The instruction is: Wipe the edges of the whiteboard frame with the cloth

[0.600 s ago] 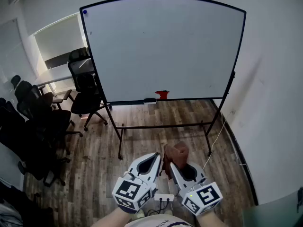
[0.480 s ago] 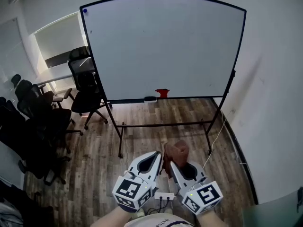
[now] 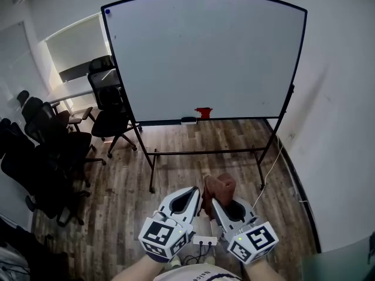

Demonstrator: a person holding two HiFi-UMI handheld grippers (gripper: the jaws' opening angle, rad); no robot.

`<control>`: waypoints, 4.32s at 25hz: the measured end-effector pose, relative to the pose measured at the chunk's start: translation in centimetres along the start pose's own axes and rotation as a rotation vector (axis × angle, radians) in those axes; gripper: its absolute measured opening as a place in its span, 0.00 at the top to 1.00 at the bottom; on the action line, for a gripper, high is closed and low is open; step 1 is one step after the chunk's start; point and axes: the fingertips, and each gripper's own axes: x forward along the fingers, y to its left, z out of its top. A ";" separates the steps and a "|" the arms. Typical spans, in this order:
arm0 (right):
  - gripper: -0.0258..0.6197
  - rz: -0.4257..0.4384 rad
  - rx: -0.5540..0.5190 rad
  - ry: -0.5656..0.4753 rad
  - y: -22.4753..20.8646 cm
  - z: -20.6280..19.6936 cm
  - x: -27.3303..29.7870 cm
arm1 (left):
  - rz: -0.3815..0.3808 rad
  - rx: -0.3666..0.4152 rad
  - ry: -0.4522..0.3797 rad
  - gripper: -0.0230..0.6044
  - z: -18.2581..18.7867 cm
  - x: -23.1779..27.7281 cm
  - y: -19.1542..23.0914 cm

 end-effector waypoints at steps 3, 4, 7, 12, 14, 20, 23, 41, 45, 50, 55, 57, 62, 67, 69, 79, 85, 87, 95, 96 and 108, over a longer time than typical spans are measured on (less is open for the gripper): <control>0.86 -0.011 -0.028 -0.012 -0.8 0.6 -0.5 | 0.011 0.009 0.002 0.95 0.0 0.3 0.1; 0.86 -0.011 -0.034 -0.018 -1.0 0.8 -0.6 | 0.015 0.010 0.001 0.95 0.1 0.3 0.3; 0.86 0.002 -0.043 -0.031 -1.0 1.2 -0.7 | 0.024 0.012 0.000 0.95 0.1 0.4 0.5; 0.86 0.012 -0.056 -0.021 -2.3 0.7 -1.9 | 0.040 0.009 0.006 0.95 -0.6 1.5 -0.7; 0.86 0.013 -0.046 -0.021 -3.1 0.5 -2.1 | 0.046 0.013 0.011 0.95 -0.8 1.9 -1.1; 0.86 0.044 -0.044 -0.019 -3.2 0.6 -0.2 | 0.064 0.015 0.019 0.95 -0.5 2.4 0.5; 0.86 0.052 -0.050 -0.016 -3.3 0.6 2.0 | 0.072 0.008 0.012 0.95 -0.3 2.9 2.7; 0.86 0.028 -0.064 -0.015 -3.6 1.0 26.6 | 0.066 0.031 -0.032 0.95 3.7 8.5 26.4; 0.86 0.028 -0.070 -0.023 -3.2 1.2 30.3 | 0.066 0.024 -0.030 0.95 3.9 9.1 30.1; 0.86 0.054 -0.087 -0.018 -3.2 2.0 33.6 | 0.088 0.018 -0.045 0.95 5.0 9.7 33.2; 0.86 0.095 -0.098 -0.026 -4.3 2.7 37.7 | 0.114 0.021 -0.046 0.95 5.7 11.4 36.8; 0.86 0.115 -0.103 -0.036 -5.1 3.2 39.7 | 0.128 0.027 -0.049 0.95 6.3 12.4 38.5; 0.86 0.182 -0.141 -0.059 -7.5 5.2 45.2 | 0.154 0.045 -0.057 0.95 8.2 16.4 42.8; 0.86 0.262 -0.179 -0.099 -10.6 8.8 50.7 | 0.187 0.079 -0.076 0.95 11.3 21.2 46.5; 0.86 0.288 -0.188 -0.112 -11.9 10.0 52.4 | 0.211 0.090 -0.083 0.95 12.3 22.9 47.7; 0.86 0.391 -0.234 -0.123 -14.1 14.0 62.2 | 0.283 0.149 -0.118 0.95 18.6 28.0 55.3; 0.86 0.369 -0.301 -0.170 -13.6 19.0 66.1 | 0.260 0.190 -0.171 0.95 23.8 28.8 58.4; 0.86 0.361 -0.339 -0.192 -13.0 20.9 67.3 | 0.253 0.211 -0.199 0.95 25.9 28.9 59.3; 0.86 0.353 -0.522 -0.271 -9.0 27.3 71.1 | 0.224 0.283 -0.285 0.95 33.3 27.5 62.6; 0.86 0.353 -0.548 -0.279 -8.4 28.2 71.5 | 0.221 0.288 -0.295 0.95 34.0 27.3 62.9; 0.86 0.348 -0.797 -0.336 -2.1 38.7 76.4 | 0.220 0.359 -0.432 0.95 42.4 24.0 65.5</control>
